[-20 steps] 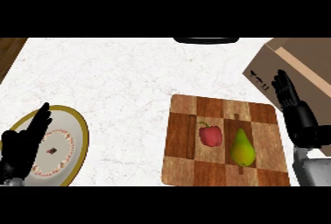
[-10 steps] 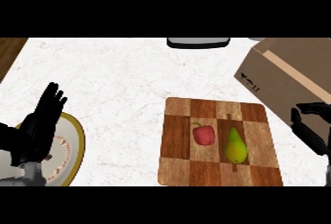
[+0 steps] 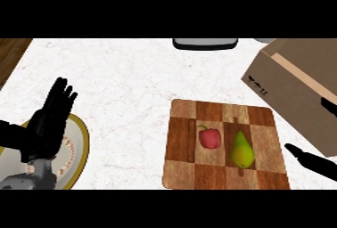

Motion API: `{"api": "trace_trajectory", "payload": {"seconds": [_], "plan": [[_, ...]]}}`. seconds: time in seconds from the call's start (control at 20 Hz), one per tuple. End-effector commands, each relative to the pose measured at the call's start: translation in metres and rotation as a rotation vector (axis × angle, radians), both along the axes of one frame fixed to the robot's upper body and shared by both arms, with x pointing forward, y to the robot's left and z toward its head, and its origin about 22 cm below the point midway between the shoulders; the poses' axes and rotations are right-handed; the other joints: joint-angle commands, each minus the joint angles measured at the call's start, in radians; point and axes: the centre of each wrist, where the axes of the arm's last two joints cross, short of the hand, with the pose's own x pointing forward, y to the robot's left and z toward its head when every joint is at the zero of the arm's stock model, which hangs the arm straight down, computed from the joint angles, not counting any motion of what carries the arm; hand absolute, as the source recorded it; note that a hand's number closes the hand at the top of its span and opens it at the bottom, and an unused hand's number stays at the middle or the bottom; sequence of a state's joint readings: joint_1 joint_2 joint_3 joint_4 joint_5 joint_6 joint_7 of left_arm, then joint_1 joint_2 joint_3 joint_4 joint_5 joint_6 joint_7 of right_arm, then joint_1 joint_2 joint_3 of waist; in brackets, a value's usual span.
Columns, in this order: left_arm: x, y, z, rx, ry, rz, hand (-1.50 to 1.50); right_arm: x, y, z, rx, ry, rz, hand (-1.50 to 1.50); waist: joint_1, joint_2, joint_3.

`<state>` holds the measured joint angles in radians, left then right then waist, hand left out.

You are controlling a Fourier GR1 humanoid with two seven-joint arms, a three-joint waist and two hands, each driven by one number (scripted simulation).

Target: Pick the bell pepper from the cutting board and place it in the cardboard box

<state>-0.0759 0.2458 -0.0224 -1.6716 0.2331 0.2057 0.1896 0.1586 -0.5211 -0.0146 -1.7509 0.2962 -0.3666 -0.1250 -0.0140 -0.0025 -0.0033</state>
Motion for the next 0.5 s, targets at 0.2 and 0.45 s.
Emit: {"api": "trace_trajectory", "payload": {"seconds": [0.2, 0.45], "plan": [[0.006, -0.007, 0.000, -0.003, -0.012, -0.011, 0.00, -0.018, 0.032, 0.049, -0.238, 0.449, 0.126, -1.50, 0.006, 0.002, -0.003], [0.007, -0.001, -0.005, -0.012, -0.004, -0.016, 0.00, -0.037, 0.086, 0.089, -0.189, 0.518, 0.141, -1.50, 0.010, 0.001, 0.001]]}}
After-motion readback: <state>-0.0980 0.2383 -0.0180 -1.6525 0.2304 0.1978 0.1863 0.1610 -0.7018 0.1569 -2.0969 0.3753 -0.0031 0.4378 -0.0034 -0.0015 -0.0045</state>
